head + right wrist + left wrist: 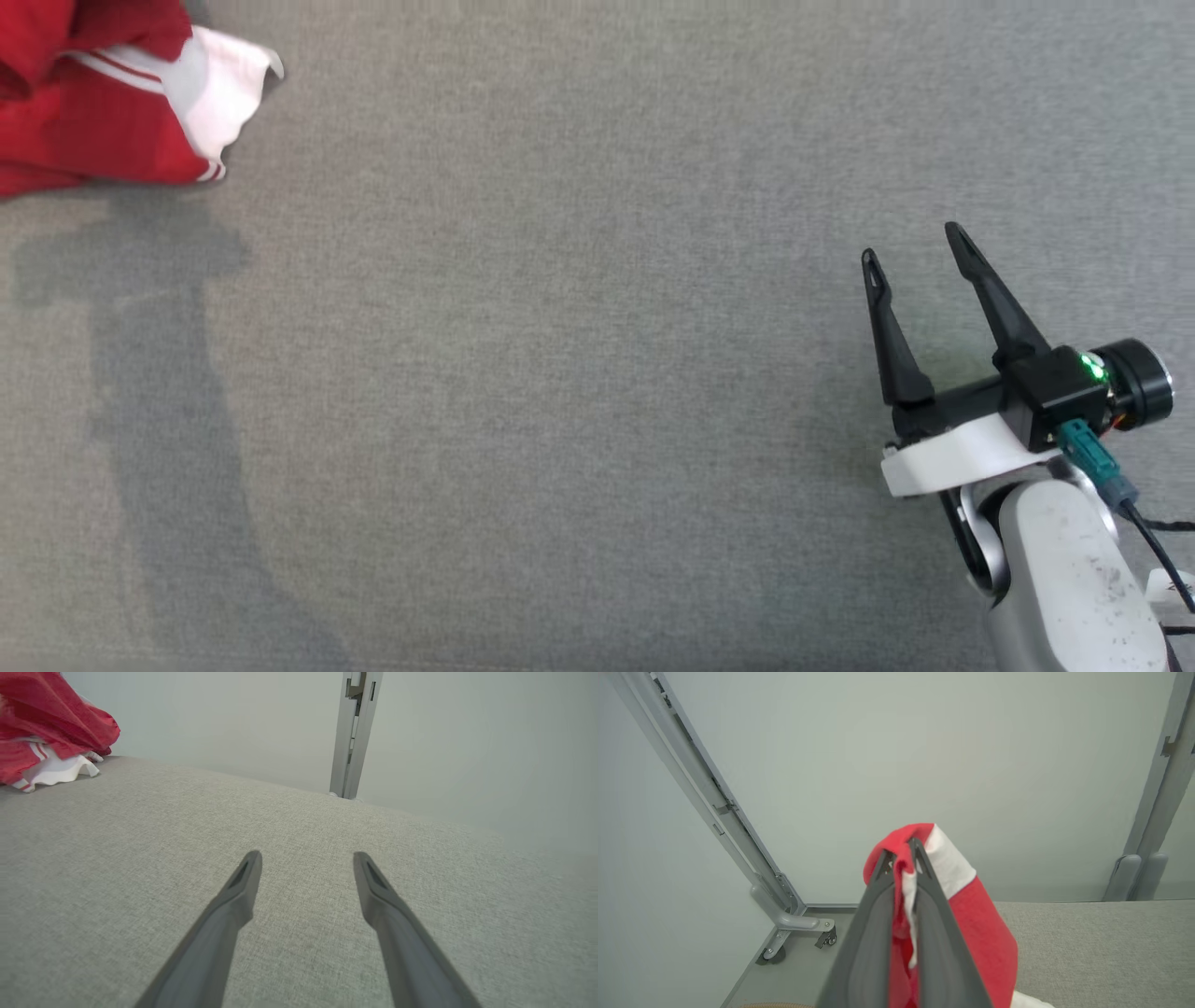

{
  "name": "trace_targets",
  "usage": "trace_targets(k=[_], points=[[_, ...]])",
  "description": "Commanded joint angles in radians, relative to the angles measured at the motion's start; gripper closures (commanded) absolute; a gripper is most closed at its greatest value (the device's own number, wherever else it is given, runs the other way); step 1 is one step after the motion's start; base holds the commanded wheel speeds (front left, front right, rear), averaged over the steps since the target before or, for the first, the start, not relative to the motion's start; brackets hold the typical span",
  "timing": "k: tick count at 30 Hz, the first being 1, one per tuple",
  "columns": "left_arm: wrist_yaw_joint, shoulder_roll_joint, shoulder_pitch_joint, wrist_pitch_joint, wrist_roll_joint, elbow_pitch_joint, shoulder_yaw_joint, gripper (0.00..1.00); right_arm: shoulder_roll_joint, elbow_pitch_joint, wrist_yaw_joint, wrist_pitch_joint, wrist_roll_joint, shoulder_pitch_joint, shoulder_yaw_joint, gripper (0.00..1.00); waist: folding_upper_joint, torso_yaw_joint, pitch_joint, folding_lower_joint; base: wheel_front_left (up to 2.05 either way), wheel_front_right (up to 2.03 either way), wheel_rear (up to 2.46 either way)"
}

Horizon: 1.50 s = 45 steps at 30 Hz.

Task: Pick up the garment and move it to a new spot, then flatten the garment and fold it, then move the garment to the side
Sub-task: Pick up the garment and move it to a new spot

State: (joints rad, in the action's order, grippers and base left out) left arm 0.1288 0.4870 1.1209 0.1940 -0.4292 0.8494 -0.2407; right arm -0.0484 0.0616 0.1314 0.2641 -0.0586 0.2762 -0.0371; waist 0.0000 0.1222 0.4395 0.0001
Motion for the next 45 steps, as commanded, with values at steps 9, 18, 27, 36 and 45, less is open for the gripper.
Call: trace_targets(k=[9, 18, 27, 36, 45], points=[[0.003, 0.026, 0.063, -0.103, 0.007, -0.188, -0.190, 1.00, -0.004, 0.030, -0.001, 0.001, 0.072, -0.079, 0.009, 0.00, 0.0000, -0.130, -0.205, -0.0001, 0.00, 0.00, 0.00], [0.003, -0.011, 0.095, -0.172, -0.078, -0.414, -0.423, 1.00, -0.003, 0.034, -0.001, 0.001, 0.107, -0.123, 0.039, 0.00, 0.0000, -0.228, -0.267, -0.0001, 0.00, 0.00, 0.00], [0.003, -0.066, 0.021, -0.177, -0.209, -0.570, -0.605, 1.00, -0.003, 0.033, -0.001, 0.001, 0.116, -0.141, 0.073, 0.00, 0.0000, -0.273, -0.264, -0.0001, 0.00, 0.00, 0.00], [0.003, -0.028, -0.165, -0.119, -0.276, -0.452, -0.750, 1.00, -0.003, 0.031, -0.001, 0.001, 0.124, -0.130, 0.089, 0.00, 0.0000, -0.276, -0.231, -0.0001, 0.00, 0.00, 0.00], [-0.030, -0.057, -0.321, 0.000, -0.326, -0.182, -0.744, 1.00, -0.003, 0.042, -0.001, 0.001, 0.113, -0.107, 0.091, 0.00, 0.0000, -0.257, -0.206, -0.0001, 0.00, 0.00, 0.00]])
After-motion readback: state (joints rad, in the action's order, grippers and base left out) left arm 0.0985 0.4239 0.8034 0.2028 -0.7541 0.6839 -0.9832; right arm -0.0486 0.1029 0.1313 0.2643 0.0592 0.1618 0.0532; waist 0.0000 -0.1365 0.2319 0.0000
